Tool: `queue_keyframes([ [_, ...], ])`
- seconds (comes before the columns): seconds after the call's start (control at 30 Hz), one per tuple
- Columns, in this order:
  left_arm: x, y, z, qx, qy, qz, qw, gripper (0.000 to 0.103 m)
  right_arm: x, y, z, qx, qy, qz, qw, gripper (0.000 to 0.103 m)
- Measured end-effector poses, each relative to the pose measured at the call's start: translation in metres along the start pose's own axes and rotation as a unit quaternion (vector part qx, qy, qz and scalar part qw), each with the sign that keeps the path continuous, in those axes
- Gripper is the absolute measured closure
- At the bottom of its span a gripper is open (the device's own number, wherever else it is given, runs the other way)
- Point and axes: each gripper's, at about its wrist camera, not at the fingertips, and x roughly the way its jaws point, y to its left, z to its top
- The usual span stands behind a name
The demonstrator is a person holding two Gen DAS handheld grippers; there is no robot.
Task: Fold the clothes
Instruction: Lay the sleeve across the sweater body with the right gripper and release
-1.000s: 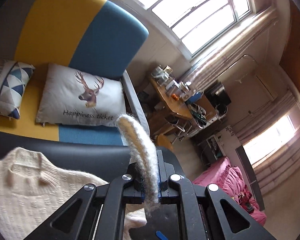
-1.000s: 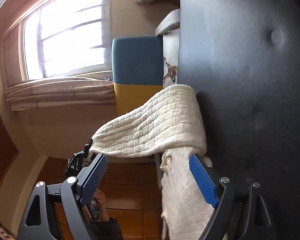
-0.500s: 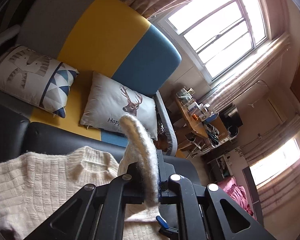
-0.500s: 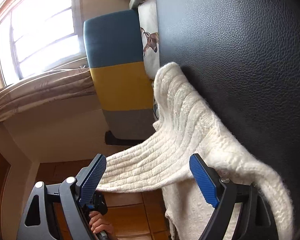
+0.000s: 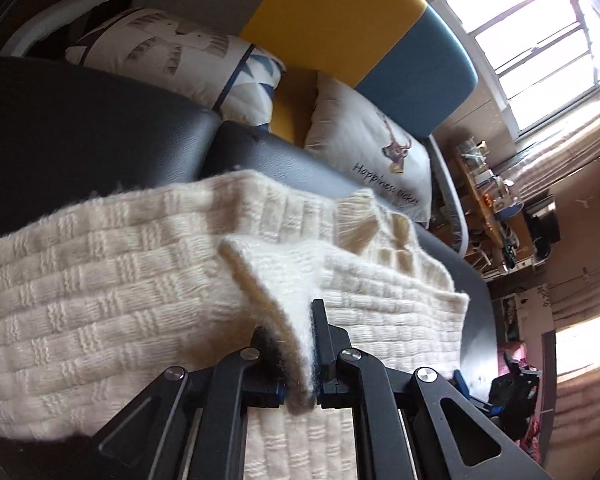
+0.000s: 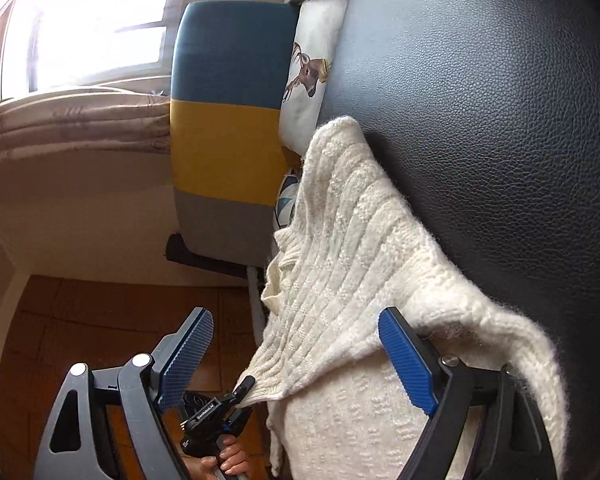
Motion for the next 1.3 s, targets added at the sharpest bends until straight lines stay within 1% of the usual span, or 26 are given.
queue_keyframes([
  [0.1, 0.004, 0.015, -0.002, -0.019, 0.016, -0.003, 0.9997, 0.083, 0.006, 0.008, -0.004, -0.038, 0.01, -0.03, 0.999, 0.016],
  [0.13, 0.004, 0.018, -0.001, -0.025, 0.017, -0.003, 0.9995, 0.075, 0.008, 0.01, -0.006, -0.052, 0.014, -0.042, 0.998, 0.016],
  [0.2, 0.001, 0.018, 0.002, -0.026, 0.014, -0.001, 0.9996, 0.076, 0.012, 0.015, -0.01, -0.075, 0.02, -0.06, 0.995, 0.016],
  [0.23, -0.003, 0.014, 0.004, -0.017, 0.009, -0.011, 0.9998, 0.078, 0.012, 0.017, -0.011, -0.085, 0.021, -0.067, 0.994, 0.016],
  [0.27, -0.008, 0.009, 0.006, -0.007, 0.004, -0.021, 0.9997, 0.085, 0.011, 0.019, -0.013, -0.092, 0.02, -0.071, 0.993, 0.016],
  [0.3, -0.014, 0.004, 0.008, 0.003, -0.003, -0.031, 0.9995, 0.088, 0.01, 0.02, -0.014, -0.099, 0.018, -0.07, 0.992, 0.016],
  [0.4, -0.039, -0.018, 0.011, 0.042, -0.042, -0.061, 0.9964, 0.088, 0.009, 0.017, -0.016, -0.111, 0.017, -0.069, 0.991, 0.016],
  [0.47, -0.036, -0.021, 0.008, 0.072, -0.039, -0.016, 0.9966, 0.088, 0.007, 0.016, -0.018, -0.114, 0.012, -0.065, 0.991, 0.016],
  [0.53, -0.014, -0.009, 0.004, 0.077, -0.009, 0.055, 0.9954, 0.088, 0.008, 0.016, -0.018, -0.12, 0.011, -0.067, 0.99, 0.016],
  [0.57, -0.005, 0.002, 0.001, 0.072, 0.004, 0.078, 0.9943, 0.088, 0.01, 0.018, -0.019, -0.124, 0.011, -0.069, 0.99, 0.016],
  [0.6, 0.001, 0.014, -0.003, 0.06, 0.011, 0.082, 0.9948, 0.088, 0.011, 0.019, -0.019, -0.129, 0.012, -0.071, 0.989, 0.016],
  [0.63, 0.006, 0.025, -0.006, 0.045, 0.016, 0.081, 0.9955, 0.085, 0.012, 0.02, -0.02, -0.134, 0.013, -0.072, 0.988, 0.016],
  [0.7, 0.001, 0.045, -0.008, -0.009, 0.008, 0.032, 0.9994, 0.08, 0.013, 0.021, -0.021, -0.148, 0.013, -0.072, 0.986, 0.016],
  [0.73, -0.001, 0.053, -0.007, -0.037, 0.008, 0.009, 0.9992, 0.077, 0.013, 0.022, -0.022, -0.155, 0.011, -0.072, 0.985, 0.016],
  [0.77, -0.002, 0.058, -0.006, -0.055, 0.006, -0.005, 0.9985, 0.076, 0.014, 0.023, -0.023, -0.163, 0.01, -0.072, 0.984, 0.016],
  [0.8, -0.003, 0.058, -0.006, -0.054, 0.003, -0.007, 0.9985, 0.076, 0.015, 0.024, -0.025, -0.169, 0.01, -0.074, 0.983, 0.016],
  [0.83, -0.004, 0.058, -0.005, -0.052, 0.0, -0.009, 0.9986, 0.08, 0.015, 0.025, -0.026, -0.174, 0.011, -0.077, 0.982, 0.016],
  [0.93, -0.007, 0.059, -0.005, -0.057, -0.002, -0.003, 0.9984, 0.095, 0.017, 0.029, -0.026, -0.175, 0.015, -0.09, 0.98, 0.016],
  [1.0, -0.008, 0.06, -0.006, -0.062, -0.003, 0.004, 0.9981, 0.095, 0.015, 0.032, -0.022, -0.169, 0.013, -0.106, 0.98, 0.016],
  [1.07, -0.01, 0.061, -0.007, -0.067, -0.003, 0.01, 0.9977, 0.095, 0.012, 0.033, -0.016, -0.181, 0.003, -0.139, 0.974, 0.017],
  [1.1, -0.011, 0.062, -0.007, -0.069, -0.003, 0.014, 0.9975, 0.095, 0.012, 0.03, -0.013, -0.176, 0.005, -0.143, 0.974, 0.021],
  [1.17, -0.012, 0.063, -0.008, -0.074, -0.004, 0.02, 0.997, 0.094, 0.008, 0.026, -0.009, -0.159, 0.006, -0.129, 0.979, 0.022],
  [1.3, -0.016, 0.065, -0.009, -0.085, -0.006, 0.033, 0.9958, 0.092, 0.005, 0.025, -0.009, -0.156, 0.012, -0.123, 0.98, 0.023],
])
